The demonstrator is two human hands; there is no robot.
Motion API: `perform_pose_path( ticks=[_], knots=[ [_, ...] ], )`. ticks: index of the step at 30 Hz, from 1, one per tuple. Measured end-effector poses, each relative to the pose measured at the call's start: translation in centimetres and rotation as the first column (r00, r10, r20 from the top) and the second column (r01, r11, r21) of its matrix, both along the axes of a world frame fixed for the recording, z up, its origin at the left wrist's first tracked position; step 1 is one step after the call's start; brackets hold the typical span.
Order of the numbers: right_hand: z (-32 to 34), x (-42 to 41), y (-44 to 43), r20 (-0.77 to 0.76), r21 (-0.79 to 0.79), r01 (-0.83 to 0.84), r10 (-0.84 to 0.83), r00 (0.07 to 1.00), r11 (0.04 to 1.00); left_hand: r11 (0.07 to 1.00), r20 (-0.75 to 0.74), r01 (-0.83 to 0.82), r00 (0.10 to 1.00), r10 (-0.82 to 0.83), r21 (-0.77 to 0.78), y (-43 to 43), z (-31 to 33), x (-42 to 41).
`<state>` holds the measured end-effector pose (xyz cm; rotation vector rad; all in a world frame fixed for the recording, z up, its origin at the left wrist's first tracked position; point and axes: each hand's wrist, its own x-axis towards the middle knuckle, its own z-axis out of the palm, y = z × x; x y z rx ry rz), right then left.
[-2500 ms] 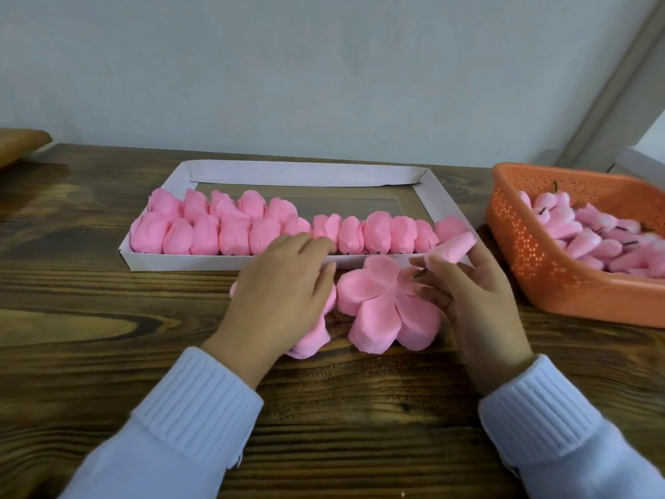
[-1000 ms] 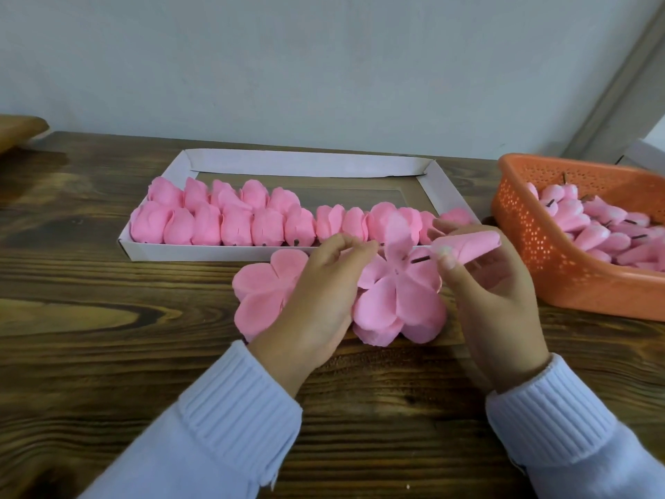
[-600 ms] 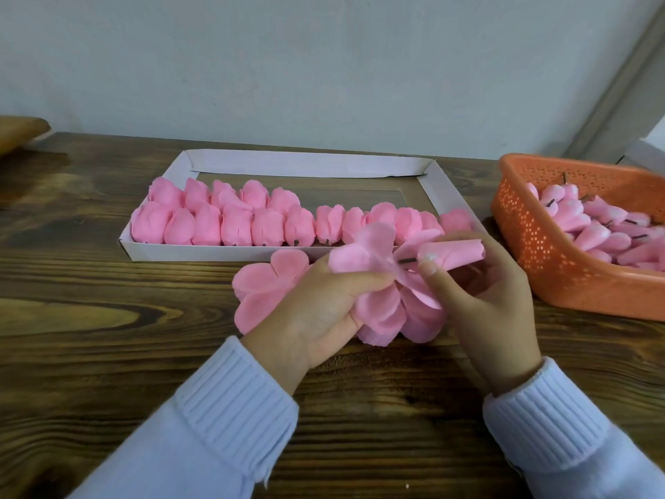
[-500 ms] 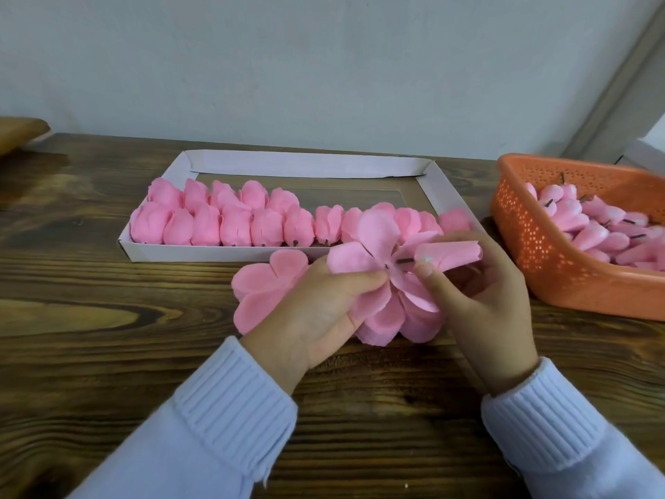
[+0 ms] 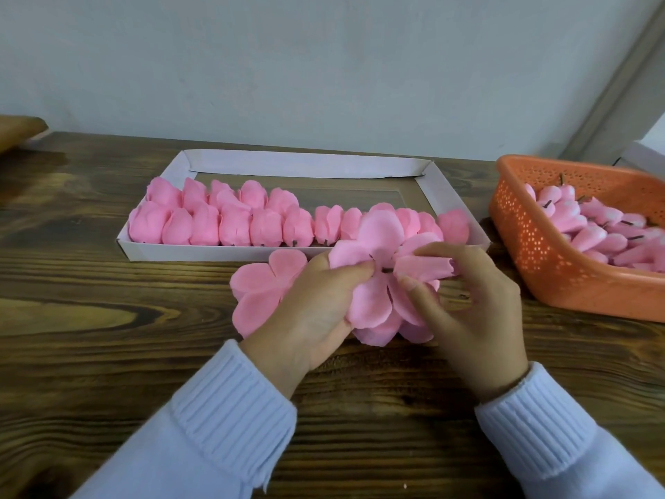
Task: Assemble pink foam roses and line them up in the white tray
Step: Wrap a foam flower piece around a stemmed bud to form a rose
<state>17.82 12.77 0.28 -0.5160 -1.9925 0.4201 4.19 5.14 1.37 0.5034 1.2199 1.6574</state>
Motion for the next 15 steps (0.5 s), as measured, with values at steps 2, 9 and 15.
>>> perform_pose_path(
  ticks=[2,9,15],
  knots=[
    [0.0,-0.1,-0.1,0.025,0.048,0.052,-0.053,0.998,0.998,0.999,-0.006,0.033,0.999,-0.033,0.022,0.0,0.0,0.0],
    [-0.2,0.0,0.2,0.011,-0.089,0.022,-0.021,1.000,0.996,0.861,-0.202,0.402,0.913,-0.354,0.312,-0.4,1.3,0.3],
    [-0.1,-0.2,0.2,-0.356,-0.600,-0.371,0.179,0.917,0.709,0.887,-0.206,0.017,0.975,0.088,0.461,-0.4,0.9,1.1]
  ],
)
